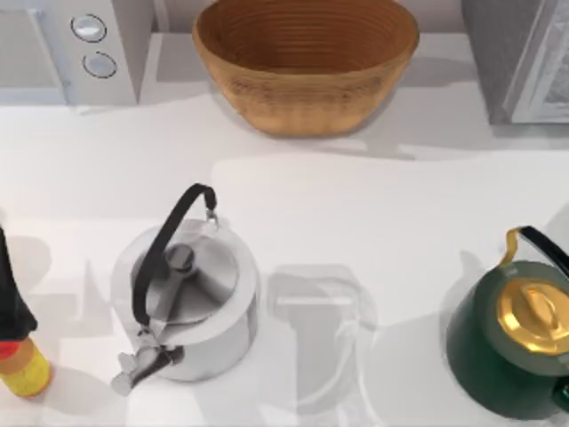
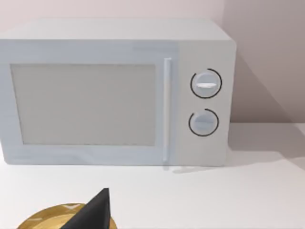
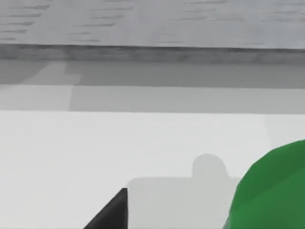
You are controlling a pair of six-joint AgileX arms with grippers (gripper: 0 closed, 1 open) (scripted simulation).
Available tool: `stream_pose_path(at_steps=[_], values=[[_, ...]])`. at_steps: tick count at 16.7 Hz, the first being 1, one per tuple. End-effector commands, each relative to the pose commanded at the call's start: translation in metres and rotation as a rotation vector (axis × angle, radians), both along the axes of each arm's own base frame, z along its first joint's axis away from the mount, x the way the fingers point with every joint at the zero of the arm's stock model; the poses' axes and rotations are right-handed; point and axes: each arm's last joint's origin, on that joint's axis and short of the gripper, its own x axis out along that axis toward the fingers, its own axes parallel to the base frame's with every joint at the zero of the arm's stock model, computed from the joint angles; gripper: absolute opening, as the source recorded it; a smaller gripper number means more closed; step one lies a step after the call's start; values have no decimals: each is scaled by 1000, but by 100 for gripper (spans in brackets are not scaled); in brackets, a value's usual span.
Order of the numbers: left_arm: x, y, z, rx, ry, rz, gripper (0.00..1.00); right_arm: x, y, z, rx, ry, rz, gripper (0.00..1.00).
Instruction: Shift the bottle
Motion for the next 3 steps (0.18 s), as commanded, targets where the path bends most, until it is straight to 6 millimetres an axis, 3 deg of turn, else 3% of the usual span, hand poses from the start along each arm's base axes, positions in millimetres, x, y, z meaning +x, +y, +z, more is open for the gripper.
stream_pose_path(at_steps=[3], values=[[0, 0, 0, 0, 0, 0, 100, 0, 0, 0, 0, 0, 0, 100]])
